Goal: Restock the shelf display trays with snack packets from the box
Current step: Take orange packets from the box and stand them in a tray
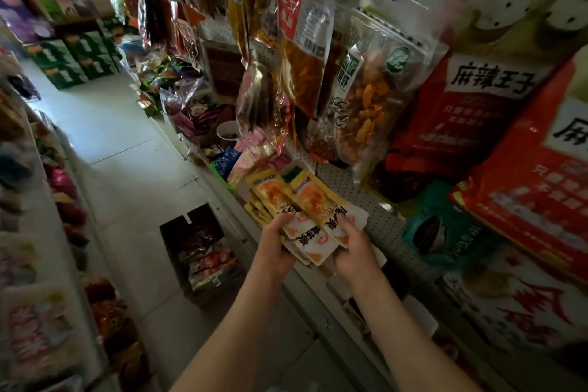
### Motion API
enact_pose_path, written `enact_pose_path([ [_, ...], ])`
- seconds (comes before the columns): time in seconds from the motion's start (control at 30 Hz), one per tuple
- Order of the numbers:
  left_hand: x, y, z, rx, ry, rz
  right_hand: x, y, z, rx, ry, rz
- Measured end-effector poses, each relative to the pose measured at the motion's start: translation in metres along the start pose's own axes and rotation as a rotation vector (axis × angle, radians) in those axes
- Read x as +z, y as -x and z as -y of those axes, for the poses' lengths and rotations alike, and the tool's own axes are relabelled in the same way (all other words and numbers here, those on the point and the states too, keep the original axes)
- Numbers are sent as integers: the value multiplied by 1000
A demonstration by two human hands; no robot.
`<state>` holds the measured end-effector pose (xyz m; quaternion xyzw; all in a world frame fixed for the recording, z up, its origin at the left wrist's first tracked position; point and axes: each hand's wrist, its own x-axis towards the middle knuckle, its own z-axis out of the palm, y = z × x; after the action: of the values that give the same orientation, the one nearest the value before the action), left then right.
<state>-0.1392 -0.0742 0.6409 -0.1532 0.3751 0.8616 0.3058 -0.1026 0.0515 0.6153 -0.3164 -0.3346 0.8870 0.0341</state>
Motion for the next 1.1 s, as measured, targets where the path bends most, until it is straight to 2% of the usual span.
enact_pose_path([
  [0.23,-26,-12,4,-102,81,-102,-34,-6,20,-139,-14,-244],
  [0.43,-43,-47,8,-213,-11,-133,-42,-17,22,-138,133,-233],
  [0.63,-74,-107,31,-342,-35,-85,-48,-63,-12,-64,237,-104],
  [0.83,-124,-167,53,-342,21,-73,-77,-135,-60,-38,397,-201],
  [0.97,-163,-211,67,-293,1,-177,-91,-186,-65,-147,619,-215],
  [1.1,-192,-245,75,-234,36,-305,-95,-252,-53,-335,954,-297],
])
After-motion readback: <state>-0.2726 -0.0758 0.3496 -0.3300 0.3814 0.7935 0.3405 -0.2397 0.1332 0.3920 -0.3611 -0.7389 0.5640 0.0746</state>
